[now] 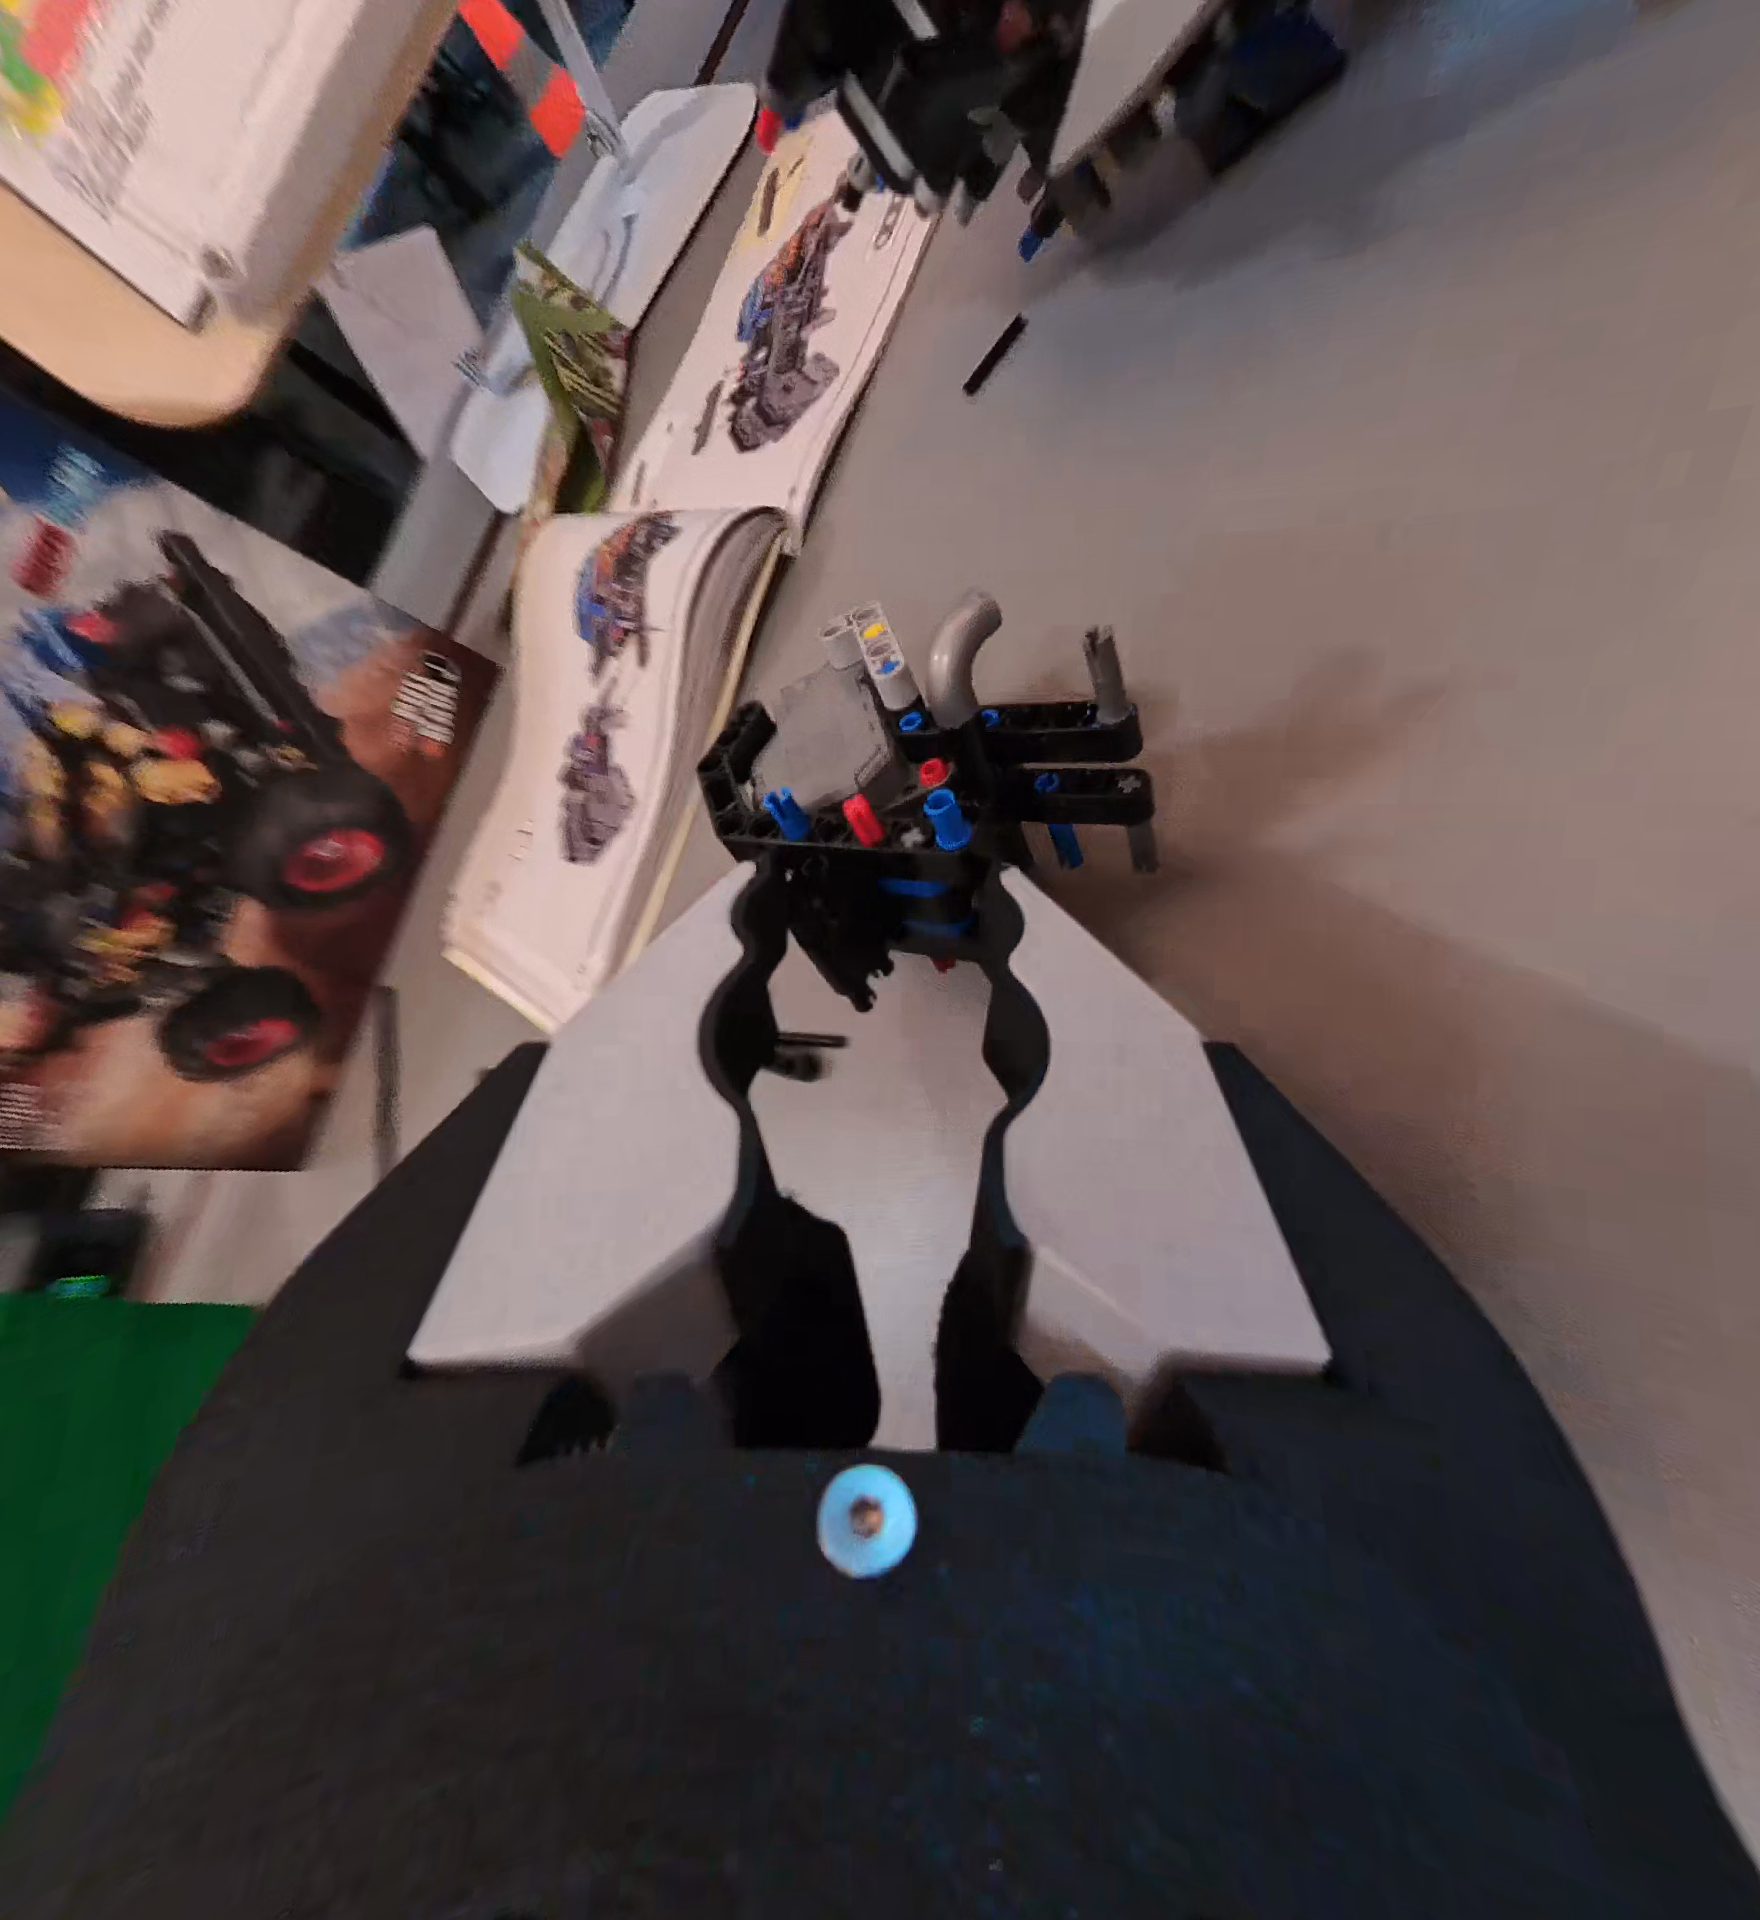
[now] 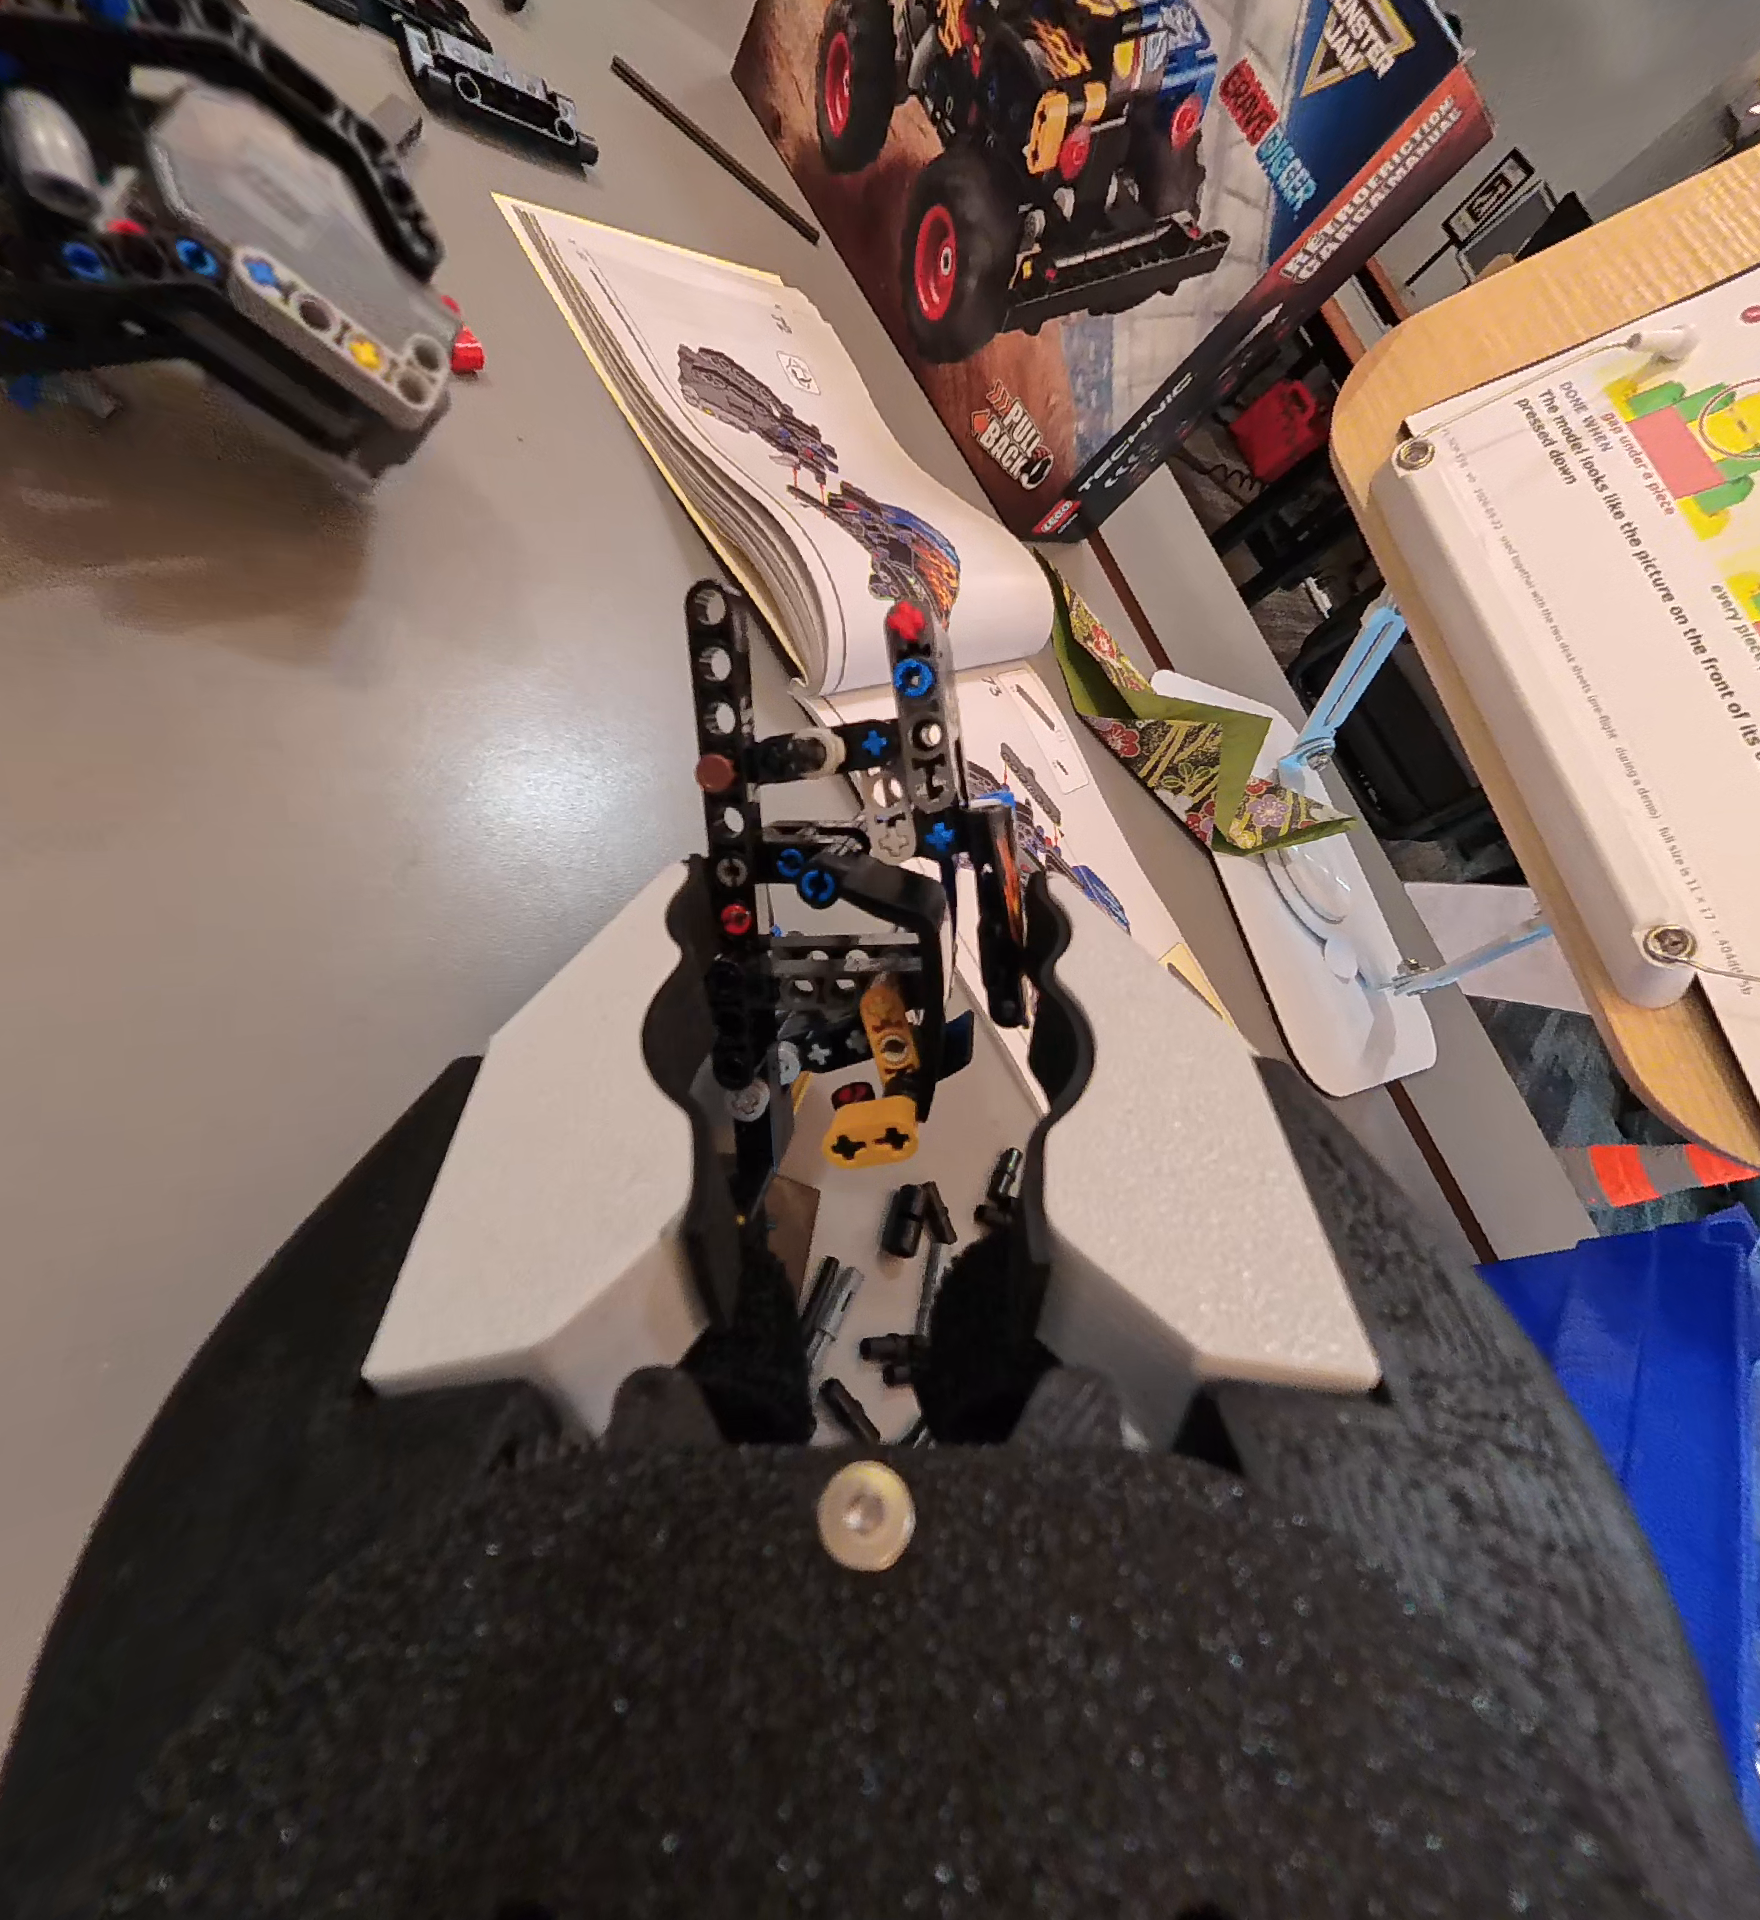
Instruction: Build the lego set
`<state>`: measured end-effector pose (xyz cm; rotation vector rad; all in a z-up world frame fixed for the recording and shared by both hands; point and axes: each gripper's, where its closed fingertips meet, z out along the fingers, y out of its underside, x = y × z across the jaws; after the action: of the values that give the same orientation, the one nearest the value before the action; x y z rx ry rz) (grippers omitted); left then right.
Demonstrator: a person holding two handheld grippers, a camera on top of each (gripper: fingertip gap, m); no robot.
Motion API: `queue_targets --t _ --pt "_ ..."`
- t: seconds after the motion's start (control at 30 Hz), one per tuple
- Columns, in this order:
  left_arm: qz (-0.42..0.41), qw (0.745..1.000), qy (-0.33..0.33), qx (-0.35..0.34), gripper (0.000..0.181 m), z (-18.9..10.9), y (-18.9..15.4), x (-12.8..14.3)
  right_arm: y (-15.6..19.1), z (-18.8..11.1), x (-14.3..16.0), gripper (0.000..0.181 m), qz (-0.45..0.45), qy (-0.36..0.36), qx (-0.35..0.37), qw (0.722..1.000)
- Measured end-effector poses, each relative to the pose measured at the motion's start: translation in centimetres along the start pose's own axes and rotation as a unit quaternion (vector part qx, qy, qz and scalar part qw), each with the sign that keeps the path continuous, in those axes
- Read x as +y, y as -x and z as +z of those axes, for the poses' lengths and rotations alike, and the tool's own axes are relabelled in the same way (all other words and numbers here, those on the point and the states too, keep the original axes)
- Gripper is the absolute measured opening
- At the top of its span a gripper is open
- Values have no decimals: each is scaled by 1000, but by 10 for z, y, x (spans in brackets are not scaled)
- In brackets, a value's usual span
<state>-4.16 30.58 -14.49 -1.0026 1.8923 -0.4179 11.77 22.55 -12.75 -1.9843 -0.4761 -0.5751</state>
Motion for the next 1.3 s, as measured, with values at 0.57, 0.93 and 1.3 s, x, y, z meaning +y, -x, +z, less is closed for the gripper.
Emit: queue_targets --t 0.57,0.93,1.3 --pt "199 974 -12 -105 35 -2 16 -8 -1 -2 -1 59 -5 -1 4 1000" --pt "397 917 42 29 35 -11 11 -3 1 -1 -2 59 -8 0 1 1000" --pt "422 900 85 72 34 0 14 4 1 -3 0 59 -11 2 2 1000"
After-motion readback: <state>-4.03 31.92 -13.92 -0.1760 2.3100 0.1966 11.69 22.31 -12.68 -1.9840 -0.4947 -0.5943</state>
